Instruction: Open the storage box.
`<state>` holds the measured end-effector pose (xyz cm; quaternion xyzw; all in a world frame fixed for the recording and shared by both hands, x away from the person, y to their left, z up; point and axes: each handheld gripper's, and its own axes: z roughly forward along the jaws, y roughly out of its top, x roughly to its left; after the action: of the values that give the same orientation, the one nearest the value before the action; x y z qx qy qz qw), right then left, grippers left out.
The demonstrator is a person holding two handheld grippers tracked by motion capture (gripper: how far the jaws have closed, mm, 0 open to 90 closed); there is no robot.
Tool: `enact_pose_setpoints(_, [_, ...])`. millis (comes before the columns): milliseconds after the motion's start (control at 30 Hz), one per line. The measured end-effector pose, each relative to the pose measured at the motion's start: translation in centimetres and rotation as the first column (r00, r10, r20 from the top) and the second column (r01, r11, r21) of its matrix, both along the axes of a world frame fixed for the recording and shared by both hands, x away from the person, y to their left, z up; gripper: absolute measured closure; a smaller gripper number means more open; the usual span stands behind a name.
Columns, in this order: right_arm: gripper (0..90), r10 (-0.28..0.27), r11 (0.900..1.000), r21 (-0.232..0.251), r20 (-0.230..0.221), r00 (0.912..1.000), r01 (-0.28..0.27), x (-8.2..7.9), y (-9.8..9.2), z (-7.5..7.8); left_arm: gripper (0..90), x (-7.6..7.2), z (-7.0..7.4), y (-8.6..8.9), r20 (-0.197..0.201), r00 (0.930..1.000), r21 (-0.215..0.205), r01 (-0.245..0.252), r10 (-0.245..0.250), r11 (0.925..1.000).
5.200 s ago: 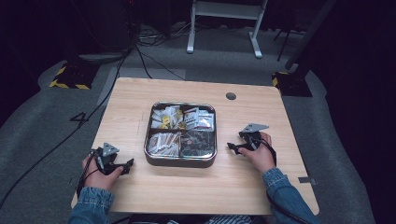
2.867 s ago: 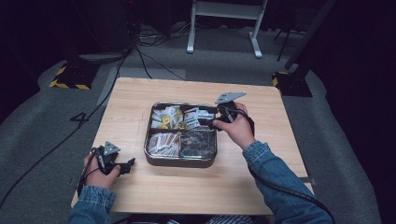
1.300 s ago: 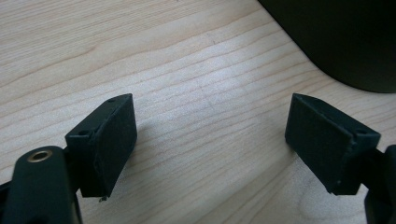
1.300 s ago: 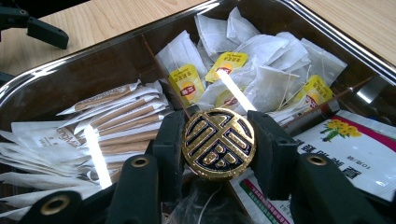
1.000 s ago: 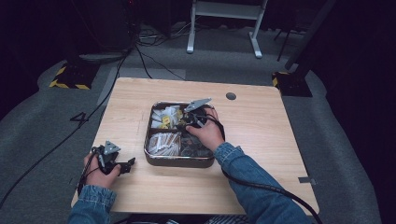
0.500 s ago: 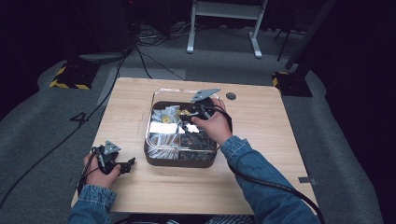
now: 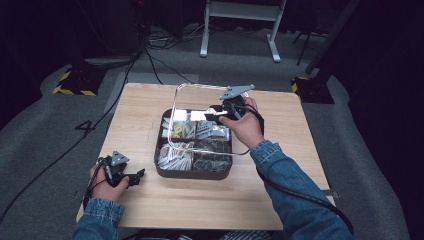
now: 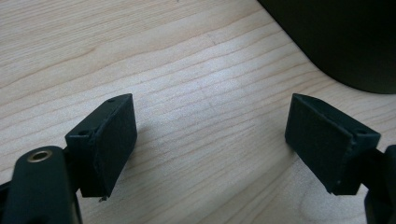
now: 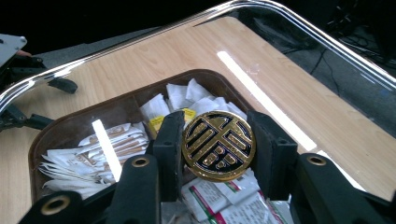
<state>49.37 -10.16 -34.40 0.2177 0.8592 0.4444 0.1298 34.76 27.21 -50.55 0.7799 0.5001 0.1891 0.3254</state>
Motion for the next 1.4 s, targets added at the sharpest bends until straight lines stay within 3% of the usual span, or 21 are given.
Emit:
enact_pose_setpoints(633, [59.2, -0.104, 0.995, -0.009, 0.0, 0.9946, 0.104, 0.9, -6.9, 1.2, 17.1, 0.0, 0.0, 0.0, 0.0, 1.0, 0.0, 0.0, 0.0, 1.0])
enact_pose_setpoints(1067, [59.2, -0.196, 0.98, -0.032, -0.022, 0.9804, 0.195, 2.0, -13.0, 0.1, 17.2, 0.0, 0.0, 0.0, 0.001, 1.0, 0.001, -0.001, 0.001, 1.0])
enact_pose_setpoints(1233, [59.2, -0.222, 0.974, -0.054, -0.015, 0.9749, 0.221, 2.1, -14.5, -0.5, 17.2, 0.0, 0.0, 0.0, 0.0, 1.0, 0.001, 0.0, 0.0, 1.0])
enact_pose_setpoints(1400, [59.2, -0.254, 0.966, -0.047, -0.03, 0.9668, 0.252, 2.4, -16.2, -1.2, 17.2, 0.0, 0.0, 0.0, 0.001, 1.0, 0.001, 0.0, 0.0, 1.0])
